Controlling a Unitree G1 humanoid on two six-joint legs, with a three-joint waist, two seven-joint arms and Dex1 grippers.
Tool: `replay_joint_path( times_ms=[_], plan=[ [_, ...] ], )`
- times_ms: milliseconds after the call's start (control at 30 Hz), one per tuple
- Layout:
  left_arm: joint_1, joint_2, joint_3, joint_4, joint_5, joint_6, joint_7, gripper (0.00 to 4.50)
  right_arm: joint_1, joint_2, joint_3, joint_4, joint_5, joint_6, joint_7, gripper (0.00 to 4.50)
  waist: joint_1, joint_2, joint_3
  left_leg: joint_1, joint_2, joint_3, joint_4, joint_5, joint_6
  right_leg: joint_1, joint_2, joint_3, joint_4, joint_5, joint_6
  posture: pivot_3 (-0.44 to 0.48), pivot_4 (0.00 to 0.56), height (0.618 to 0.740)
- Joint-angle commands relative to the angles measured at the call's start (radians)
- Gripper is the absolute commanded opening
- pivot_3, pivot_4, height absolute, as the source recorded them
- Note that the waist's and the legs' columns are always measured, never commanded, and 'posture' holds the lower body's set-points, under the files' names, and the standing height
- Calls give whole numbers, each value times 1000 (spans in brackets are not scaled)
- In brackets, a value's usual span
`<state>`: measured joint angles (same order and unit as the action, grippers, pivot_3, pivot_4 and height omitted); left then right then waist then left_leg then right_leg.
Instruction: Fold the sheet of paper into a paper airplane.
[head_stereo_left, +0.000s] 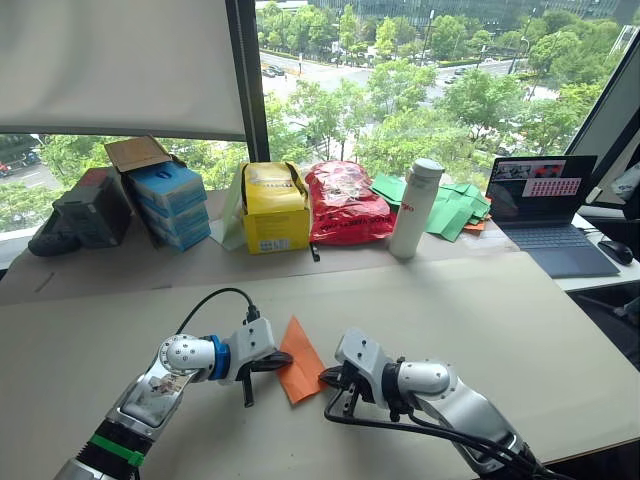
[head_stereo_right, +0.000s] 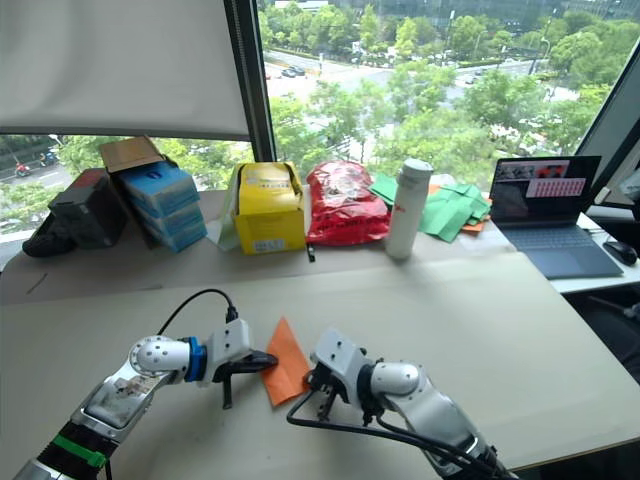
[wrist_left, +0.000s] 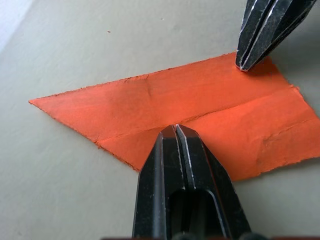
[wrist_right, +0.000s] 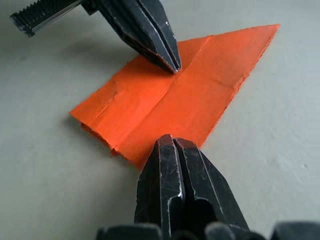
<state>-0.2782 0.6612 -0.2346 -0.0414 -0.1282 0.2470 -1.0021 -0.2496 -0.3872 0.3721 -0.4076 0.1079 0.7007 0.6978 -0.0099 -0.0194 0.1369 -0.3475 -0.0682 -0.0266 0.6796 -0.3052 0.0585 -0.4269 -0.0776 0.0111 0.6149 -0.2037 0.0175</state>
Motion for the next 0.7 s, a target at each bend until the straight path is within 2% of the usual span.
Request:
replay_joint_path(
  times_ms=[33, 100, 167, 300, 467, 567, 700],
  plan=[
    [-46, 23, 82, 63, -42, 29, -10, 12, 28, 5, -105, -127, 78, -19, -12, 0, 1, 0, 0, -2, 0, 0, 0, 0, 0, -2, 0, 0, 0, 0, 0, 0, 150, 740],
    [-76, 26, 119, 73, -82, 49, -27, 12, 57, -11, -114, -150, 90, -22, -9, 0, 1, -1, 0, -7, 0, -1, 0, 1, -2, -8, 0, -1, 1, 0, 0, 0, 150, 740],
    [-106, 40, 134, 89, -101, 53, -62, 534, 87, -17, -125, -155, 91, -38, -25, 0, 2, -1, 1, -11, -2, -1, 0, 5, -8, -12, 0, -1, 3, 0, -1, 0, 150, 740],
    [-160, 52, 120, 154, -88, -32, -141, 1729, 111, -13, -136, -156, 88, -50, -54, 0, 1, -1, 1, -19, -3, -1, 2, 5, -8, -18, 0, -1, 2, 0, 0, 0, 150, 740],
    [-243, 63, 20, 361, 78, -486, -214, 3518, 116, -5, -146, -153, 96, -49, -79, 0, 1, -2, 1, -21, -3, 0, 3, 5, -8, -21, 0, -2, 2, 1, 0, 0, 150, 740],
    [-315, 29, -3, 488, 100, -700, -241, 4472, 121, -6, -147, -155, 96, -45, -90, 0, 3, -2, 1, -22, -3, 0, 3, 5, -8, -22, -1, -2, 2, 2, -1, 0, 150, 740],
    [-388, -18, -23, 586, 102, -840, -270, 4472, 127, -8, -146, -161, 94, -43, -103, 0, 8, -2, 1, -24, -3, 0, 5, 5, -8, -22, -1, -2, 3, 2, -1, 0, 150, 740]
  ],
)
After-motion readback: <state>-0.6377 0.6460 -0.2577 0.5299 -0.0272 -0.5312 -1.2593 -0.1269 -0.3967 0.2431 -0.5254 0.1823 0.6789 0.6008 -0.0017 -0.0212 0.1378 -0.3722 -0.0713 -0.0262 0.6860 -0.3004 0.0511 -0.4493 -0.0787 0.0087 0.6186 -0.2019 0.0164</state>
